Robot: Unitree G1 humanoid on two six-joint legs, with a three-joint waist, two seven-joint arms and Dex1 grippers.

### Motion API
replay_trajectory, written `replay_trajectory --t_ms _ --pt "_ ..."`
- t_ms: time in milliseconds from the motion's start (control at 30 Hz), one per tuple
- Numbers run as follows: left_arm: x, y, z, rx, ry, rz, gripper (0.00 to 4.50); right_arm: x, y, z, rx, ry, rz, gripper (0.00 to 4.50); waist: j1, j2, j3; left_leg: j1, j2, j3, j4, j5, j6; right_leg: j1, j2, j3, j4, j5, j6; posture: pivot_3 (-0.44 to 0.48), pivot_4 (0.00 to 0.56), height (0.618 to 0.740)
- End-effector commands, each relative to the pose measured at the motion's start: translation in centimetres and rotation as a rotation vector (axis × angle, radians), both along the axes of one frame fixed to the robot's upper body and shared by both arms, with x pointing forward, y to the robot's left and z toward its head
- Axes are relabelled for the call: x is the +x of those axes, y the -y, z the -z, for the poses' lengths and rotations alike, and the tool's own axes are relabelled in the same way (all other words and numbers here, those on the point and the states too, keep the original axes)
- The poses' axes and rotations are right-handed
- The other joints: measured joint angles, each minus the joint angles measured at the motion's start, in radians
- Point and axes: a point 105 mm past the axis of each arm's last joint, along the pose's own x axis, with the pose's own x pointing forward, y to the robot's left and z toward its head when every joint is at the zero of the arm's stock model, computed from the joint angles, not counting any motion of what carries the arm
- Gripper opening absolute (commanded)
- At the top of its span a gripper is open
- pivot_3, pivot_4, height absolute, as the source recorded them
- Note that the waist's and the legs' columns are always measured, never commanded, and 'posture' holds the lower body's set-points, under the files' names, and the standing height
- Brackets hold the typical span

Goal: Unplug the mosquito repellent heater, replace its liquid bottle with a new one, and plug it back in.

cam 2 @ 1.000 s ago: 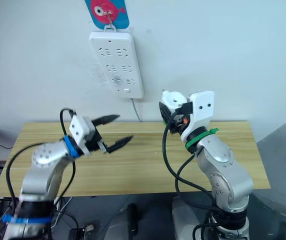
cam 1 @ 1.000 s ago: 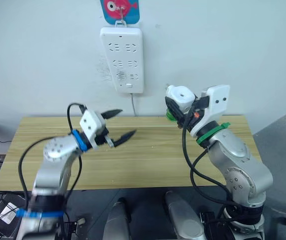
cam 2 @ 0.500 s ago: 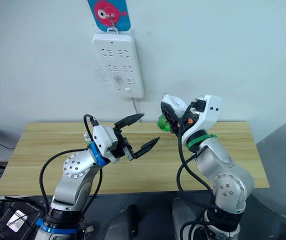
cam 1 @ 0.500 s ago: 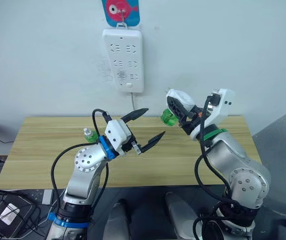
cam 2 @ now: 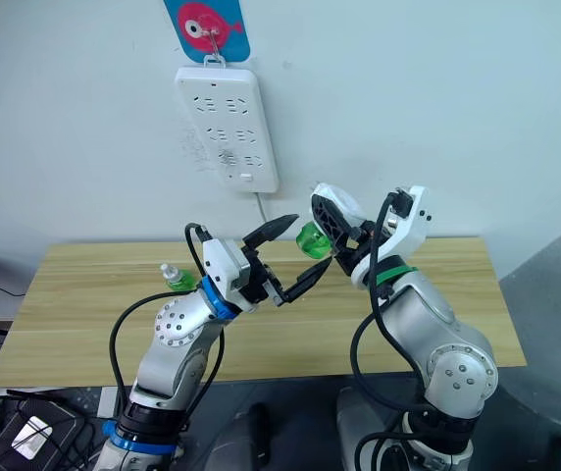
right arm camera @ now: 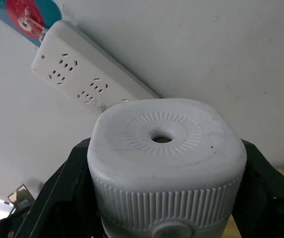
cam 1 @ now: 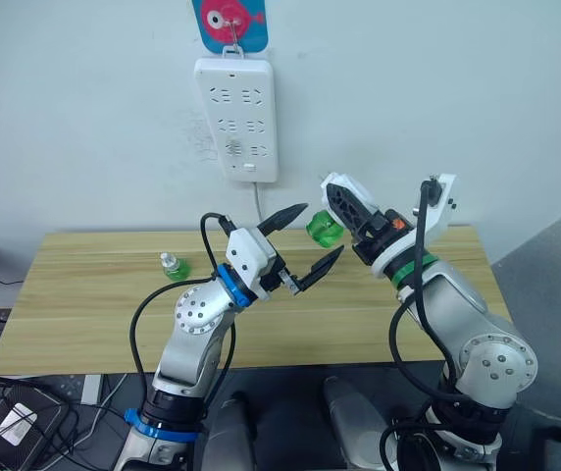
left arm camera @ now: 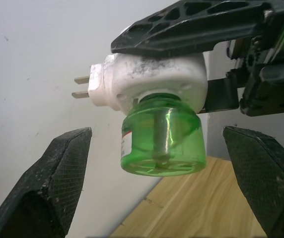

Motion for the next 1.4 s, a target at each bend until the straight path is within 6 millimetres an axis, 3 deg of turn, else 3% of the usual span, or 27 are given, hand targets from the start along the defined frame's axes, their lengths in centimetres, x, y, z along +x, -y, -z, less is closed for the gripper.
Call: replay_trajectory --t_ms 33,133,167,433,1133,1267,1400 --pt "-0.7 0.3 -0.8 -0.021 0.034 0.005 4.50 -0.7 -0.3 -1.0 0.054 0.032 -0.027 2.99 0.000 0.000 0.000 0.000 0.000 0.000 0.000 0.000 0.000 0.000 0.000 0.000 0.000 0.000 0.000 -0.309 0.240 0.740" --pt "-0.7 0.4 -1.1 -0.030 0.037 0.007 4.50 -0.8 -0.4 -0.8 0.047 0.030 -0.036 2.99 0.000 0.000 0.000 0.000 0.000 0.000 0.000 0.000 0.000 0.000 0.000 0.000 0.000 0.000 0.000 -0.306 0.240 0.740" --pt "-0.7 0.4 -1.1 -0.033 0.035 0.010 4.31 -0.9 -0.4 -0.7 0.038 0.032 -0.040 2.99 0.000 0.000 0.000 0.000 0.000 0.000 0.000 0.000 0.000 0.000 0.000 0.000 0.000 0.000 0.000 -0.305 0.240 0.740" --pt "-0.8 0.6 -0.5 -0.020 -0.023 0.043 2.17 -1.1 -0.7 -0.6 0.036 0.039 -0.064 2.99 0.001 0.000 0.000 0.000 0.000 0.000 0.000 0.000 0.000 0.000 0.001 0.000 0.000 0.000 0.000 -0.303 0.243 0.740" --pt "-1.2 0.2 -0.7 0.034 0.038 0.072 2.17 -1.7 -0.8 -1.4 0.016 0.048 -0.142 2.99 0.001 0.000 0.000 0.000 0.000 0.000 0.000 0.000 0.000 0.000 0.001 0.001 0.000 0.000 0.000 -0.308 0.247 0.740" --pt "-1.4 -0.7 -0.5 0.091 0.063 0.096 2.17 -2.1 0.0 -0.2 -0.083 0.039 -0.229 4.39 0.001 0.000 0.000 0.000 0.000 0.000 0.000 0.000 0.000 0.000 0.001 0.001 0.000 0.000 0.000 -0.304 0.250 0.740" --pt "-2.3 -1.6 -0.1 0.191 0.096 0.162 2.17 -2.5 1.4 0.9 -0.150 -0.010 -0.334 4.50 0.003 0.000 0.000 0.000 0.001 0.000 0.000 0.000 0.000 0.000 0.001 0.001 -0.001 0.000 0.000 -0.294 0.254 0.740"
